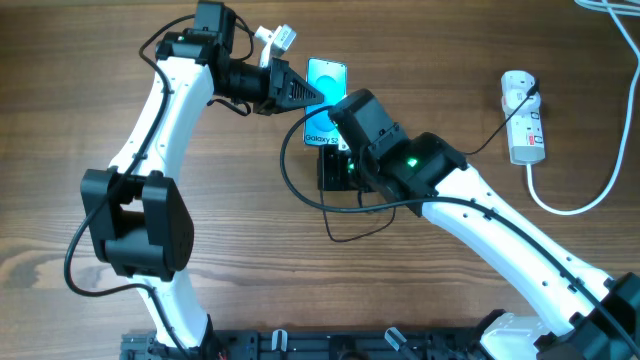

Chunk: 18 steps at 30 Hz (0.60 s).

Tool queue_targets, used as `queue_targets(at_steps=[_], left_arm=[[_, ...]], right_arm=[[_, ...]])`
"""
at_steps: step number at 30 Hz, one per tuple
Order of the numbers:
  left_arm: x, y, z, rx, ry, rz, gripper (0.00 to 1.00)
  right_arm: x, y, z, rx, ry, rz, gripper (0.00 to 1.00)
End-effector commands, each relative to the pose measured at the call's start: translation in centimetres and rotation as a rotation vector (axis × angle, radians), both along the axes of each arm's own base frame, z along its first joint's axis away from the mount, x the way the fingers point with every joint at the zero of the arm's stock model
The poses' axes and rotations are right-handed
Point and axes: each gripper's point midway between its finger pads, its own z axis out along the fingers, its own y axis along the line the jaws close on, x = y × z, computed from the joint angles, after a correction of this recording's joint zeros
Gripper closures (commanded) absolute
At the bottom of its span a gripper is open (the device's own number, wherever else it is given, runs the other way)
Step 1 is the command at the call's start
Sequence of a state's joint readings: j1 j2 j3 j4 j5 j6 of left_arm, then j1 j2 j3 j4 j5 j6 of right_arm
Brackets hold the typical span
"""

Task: Plug charger to phone and switch on socket
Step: 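Lower the phone with the plugged cable flat onto the table with both grippers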

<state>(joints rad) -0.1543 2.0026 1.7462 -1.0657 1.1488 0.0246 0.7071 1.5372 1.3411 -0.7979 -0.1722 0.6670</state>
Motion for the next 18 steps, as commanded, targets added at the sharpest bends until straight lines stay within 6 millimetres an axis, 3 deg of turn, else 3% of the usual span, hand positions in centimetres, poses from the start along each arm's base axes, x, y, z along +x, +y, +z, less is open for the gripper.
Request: queue_targets(at_steps=[1,18], left_arm=[[-0.7,-0.4,1.9,-0.031,-0.036,-0.023,0.96],[-1.1,-0.3,1.8,-0.027,-0.012,-0.024,0.96]], right_arm=[[2.8,-0.9,1.6,-0.038,-0.129,-0.047,0.96],[3.9,-0.8,2.6,-0.044,-0.211,-0.038,0.96]])
